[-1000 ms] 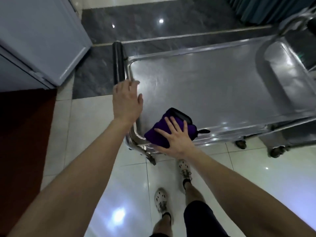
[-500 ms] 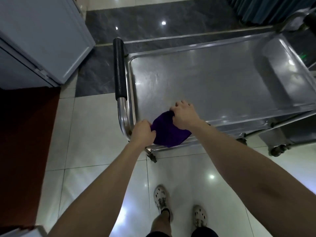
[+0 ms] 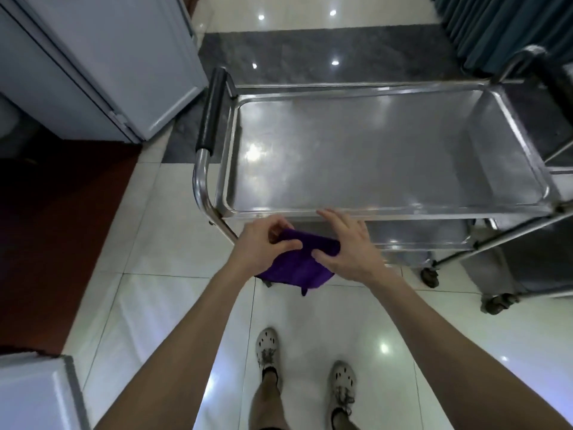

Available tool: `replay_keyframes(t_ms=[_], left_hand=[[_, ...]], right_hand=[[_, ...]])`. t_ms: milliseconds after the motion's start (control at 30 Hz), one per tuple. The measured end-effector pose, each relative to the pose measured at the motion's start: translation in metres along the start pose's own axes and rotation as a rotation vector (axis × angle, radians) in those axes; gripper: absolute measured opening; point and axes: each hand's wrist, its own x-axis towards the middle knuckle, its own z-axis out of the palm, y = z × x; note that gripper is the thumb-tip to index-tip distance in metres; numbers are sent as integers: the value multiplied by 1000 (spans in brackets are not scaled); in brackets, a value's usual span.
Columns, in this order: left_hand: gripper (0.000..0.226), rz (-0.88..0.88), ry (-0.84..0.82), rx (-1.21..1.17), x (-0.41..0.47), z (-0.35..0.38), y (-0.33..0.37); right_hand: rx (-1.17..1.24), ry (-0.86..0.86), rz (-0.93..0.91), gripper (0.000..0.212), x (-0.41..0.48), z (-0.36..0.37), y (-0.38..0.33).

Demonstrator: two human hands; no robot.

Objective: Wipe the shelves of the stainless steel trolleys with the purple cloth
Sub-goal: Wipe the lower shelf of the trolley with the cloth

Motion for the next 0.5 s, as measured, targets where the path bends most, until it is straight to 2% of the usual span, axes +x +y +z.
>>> replay_keyframes(t_ms=[33,100,167,233,300,367,433,500], left_hand=[[27,18,-43,51,-6,9,3],[43,-15,-58,90,-18,19,-3],[68,-137,-122,67,-32,20,-21],[80,-242,-272,163,-48,22,-49],[53,-331,-322,230,-63,31,-79],[21,-375,-232,141,-69,45,-107],[13,-375,-119,4,-60,61,-128],[15,-390,35,-197,-43,78,-148]], right_hand=[[50,-87,-20,65,1,4,-3],[142,-201,-16,33,0,17,-5],[190,-195,4,13,-7,30,0],[232,-144,9,10,-18,42,9],[239,-119,33,18,-30,55,18],[267,-106,92,13,-36,74,31],[271,-43,157,9,-32,96,47],[277,12,219,4,-21,122,69]])
